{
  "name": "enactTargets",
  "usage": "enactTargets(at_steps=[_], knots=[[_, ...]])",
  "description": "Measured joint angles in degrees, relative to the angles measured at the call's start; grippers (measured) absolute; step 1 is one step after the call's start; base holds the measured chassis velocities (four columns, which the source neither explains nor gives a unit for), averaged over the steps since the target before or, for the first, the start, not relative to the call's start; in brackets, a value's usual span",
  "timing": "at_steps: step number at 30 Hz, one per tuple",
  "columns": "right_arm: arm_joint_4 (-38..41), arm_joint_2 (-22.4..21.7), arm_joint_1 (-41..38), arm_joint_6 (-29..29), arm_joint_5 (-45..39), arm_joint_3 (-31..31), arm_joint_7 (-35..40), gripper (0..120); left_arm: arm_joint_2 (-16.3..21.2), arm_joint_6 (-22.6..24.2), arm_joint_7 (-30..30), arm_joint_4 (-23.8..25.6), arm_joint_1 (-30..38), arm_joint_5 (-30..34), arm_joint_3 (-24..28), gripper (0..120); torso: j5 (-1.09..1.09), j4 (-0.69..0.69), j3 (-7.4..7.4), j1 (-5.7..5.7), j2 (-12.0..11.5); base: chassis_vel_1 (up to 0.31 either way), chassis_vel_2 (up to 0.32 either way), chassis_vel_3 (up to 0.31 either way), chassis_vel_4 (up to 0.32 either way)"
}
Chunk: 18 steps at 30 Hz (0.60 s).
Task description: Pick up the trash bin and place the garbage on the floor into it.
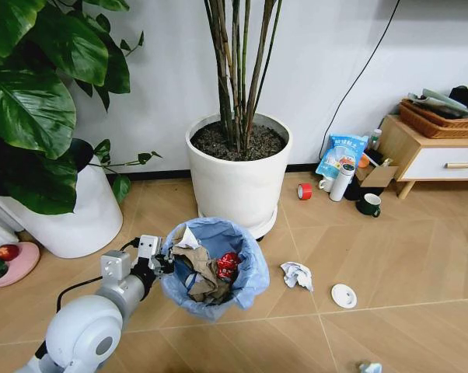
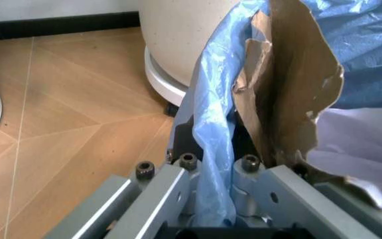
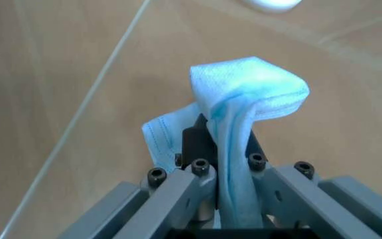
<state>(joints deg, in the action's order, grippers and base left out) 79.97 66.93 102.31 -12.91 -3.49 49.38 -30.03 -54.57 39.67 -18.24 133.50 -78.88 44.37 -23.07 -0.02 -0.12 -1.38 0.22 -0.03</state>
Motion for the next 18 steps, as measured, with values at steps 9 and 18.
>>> enactTargets(at_steps=[9,18], knots=[[6.0,-2.2,-0.5,-0.1,-5.3,3.3,1.4,0,0.0,0.0,0.0,0.2,-0.4,-0.1,0.0,0,-0.01,-0.01,0.0,0.0,0.0,0.0,0.0,0.0,0.0],[19.2,-3.2,-1.7,2.7,-8.9,4.3,3.9,0,-0.1,0.0,0.1,-0.8,-0.2,-0.4,0.6,0,-0.02,-0.01,0.0,0.0,0.0,0.0,0.0,0.0,0.0]])
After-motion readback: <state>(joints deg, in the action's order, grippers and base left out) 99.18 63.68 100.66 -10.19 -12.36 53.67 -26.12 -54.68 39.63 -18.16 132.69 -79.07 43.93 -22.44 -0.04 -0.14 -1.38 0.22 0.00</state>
